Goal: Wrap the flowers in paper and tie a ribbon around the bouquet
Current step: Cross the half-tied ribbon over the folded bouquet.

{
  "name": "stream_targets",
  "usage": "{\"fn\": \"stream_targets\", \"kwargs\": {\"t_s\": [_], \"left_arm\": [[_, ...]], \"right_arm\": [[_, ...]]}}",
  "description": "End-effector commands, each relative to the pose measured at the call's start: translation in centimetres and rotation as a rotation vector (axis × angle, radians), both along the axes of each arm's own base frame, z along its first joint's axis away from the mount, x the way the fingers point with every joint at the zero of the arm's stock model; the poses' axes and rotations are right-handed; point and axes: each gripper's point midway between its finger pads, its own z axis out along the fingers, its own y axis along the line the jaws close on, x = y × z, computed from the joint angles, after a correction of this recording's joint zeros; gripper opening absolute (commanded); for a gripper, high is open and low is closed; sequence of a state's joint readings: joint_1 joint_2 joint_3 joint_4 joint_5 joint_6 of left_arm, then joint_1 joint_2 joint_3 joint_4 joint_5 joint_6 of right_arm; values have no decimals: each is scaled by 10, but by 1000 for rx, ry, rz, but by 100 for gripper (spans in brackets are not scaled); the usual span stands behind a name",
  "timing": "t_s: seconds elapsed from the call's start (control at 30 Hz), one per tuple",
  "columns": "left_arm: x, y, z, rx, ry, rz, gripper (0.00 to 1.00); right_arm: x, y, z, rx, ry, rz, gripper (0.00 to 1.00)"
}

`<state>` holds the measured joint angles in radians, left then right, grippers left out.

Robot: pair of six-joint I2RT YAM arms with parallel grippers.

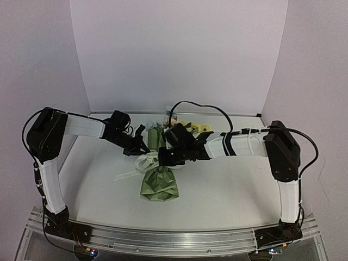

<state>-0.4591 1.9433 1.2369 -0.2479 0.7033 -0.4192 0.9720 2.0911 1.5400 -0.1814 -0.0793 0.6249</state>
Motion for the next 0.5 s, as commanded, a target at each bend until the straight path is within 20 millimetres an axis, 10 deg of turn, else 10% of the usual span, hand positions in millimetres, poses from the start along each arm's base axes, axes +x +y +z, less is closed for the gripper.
{"fn": "stream_targets", "kwargs": {"t_s": [0.0,0.47], "left_arm": [[10,8,26,9,-101,52,0],[13,25,40,25,-206,159,0]], "right_arm": [[-2,-15,41,58,-33,-22,0],[-18,-61,25,-130,-7,-8,0]]}}
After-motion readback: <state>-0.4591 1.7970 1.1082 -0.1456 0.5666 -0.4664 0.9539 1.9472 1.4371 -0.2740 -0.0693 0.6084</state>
